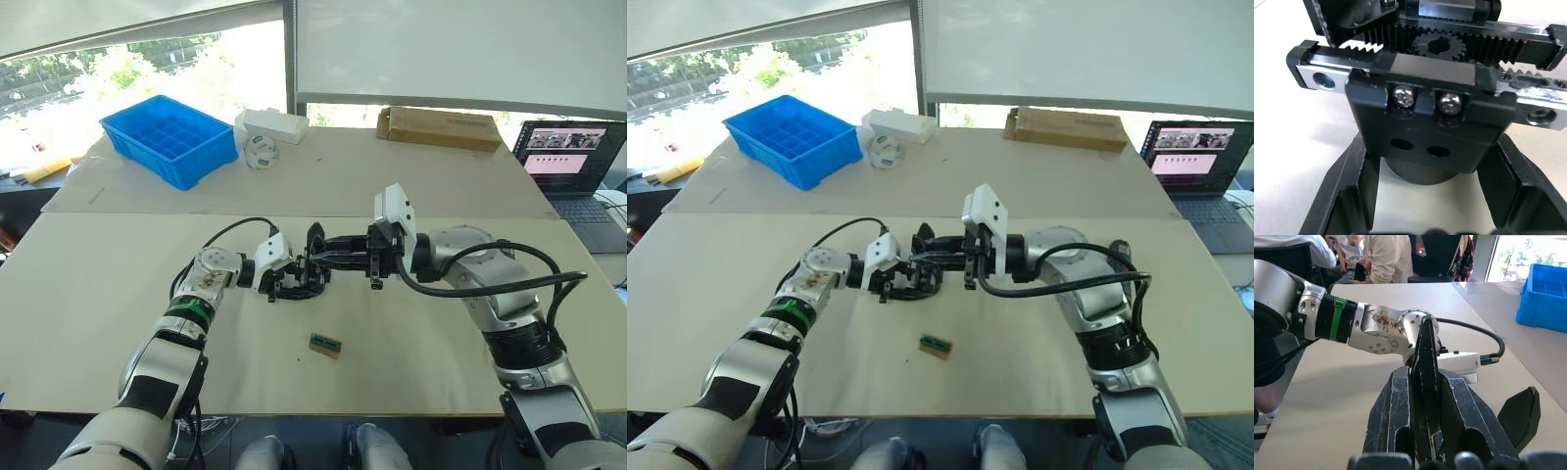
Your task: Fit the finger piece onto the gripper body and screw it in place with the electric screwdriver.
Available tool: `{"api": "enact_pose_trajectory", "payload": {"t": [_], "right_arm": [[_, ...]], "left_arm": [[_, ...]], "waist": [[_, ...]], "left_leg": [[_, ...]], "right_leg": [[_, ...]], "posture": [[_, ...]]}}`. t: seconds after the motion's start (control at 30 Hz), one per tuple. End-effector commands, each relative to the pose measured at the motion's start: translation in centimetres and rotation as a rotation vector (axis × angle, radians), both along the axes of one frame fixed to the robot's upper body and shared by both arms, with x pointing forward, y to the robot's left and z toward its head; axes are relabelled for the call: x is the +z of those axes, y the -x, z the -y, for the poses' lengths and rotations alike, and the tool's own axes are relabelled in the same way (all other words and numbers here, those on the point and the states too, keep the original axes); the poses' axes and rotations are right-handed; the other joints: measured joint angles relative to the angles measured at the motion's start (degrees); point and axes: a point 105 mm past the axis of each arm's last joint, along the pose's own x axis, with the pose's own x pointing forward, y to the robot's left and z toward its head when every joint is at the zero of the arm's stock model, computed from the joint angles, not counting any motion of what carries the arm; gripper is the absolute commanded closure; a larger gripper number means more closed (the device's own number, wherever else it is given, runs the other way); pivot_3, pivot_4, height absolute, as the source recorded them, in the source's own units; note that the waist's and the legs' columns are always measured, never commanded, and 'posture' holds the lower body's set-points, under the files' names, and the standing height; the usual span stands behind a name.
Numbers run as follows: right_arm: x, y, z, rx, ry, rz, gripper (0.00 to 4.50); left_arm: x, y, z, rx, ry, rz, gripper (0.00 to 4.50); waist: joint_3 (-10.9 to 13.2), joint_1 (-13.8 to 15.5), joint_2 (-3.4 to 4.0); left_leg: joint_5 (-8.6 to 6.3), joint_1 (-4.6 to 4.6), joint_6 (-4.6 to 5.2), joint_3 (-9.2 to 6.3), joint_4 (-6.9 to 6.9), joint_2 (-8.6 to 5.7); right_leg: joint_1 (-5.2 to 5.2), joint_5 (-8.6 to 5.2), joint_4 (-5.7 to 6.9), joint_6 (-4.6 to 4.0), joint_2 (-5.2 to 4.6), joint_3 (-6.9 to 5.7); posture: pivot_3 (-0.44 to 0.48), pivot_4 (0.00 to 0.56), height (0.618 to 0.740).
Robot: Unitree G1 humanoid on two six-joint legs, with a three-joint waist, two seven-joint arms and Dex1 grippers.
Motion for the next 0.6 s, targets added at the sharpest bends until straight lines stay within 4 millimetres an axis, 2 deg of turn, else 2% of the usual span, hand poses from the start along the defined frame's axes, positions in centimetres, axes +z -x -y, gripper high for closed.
{"api": "enact_pose_trajectory", "payload": {"t": [0.03, 0.23, 0.6], "right_arm": [[0.8, 0.1, -0.6, 0.046, -0.038, 0.048, 4.17], [-0.9, -1.0, -1.0, 0.062, -0.022, 0.042, 4.17], [-3.5, -2.2, -0.8, 0.040, 0.024, 0.012, 4.17]], "left_arm": [[1.1, -0.2, 0.9, -0.033, 0.021, 0.036, 2.23], [1.0, 0.3, 1.6, -0.088, 0.000, 0.054, 2.23], [1.0, 0.4, 1.4, -0.090, -0.014, 0.079, 2.23]], "waist": [[0.0, 0.1, 0.00], [0.0, 0.1, 0.00], [0.0, -0.2, 0.00]], "left_leg": [[0.00, 0.00, 0.00, 0.00, 0.00, 0.00], [0.00, -0.01, 0.00, -0.01, 0.00, -0.03], [0.00, -0.01, 0.00, -0.01, 0.00, 0.01]], "right_leg": [[0.00, 0.00, 0.00, 0.00, 0.00, 0.00], [0.01, 0.00, 0.01, 0.01, -0.01, -0.03], [0.00, 0.00, 0.02, 0.01, 0.01, -0.02]], "posture": [[0.000, 0.150, 0.738], [0.000, 0.150, 0.738], [0.000, 0.150, 0.738]]}}
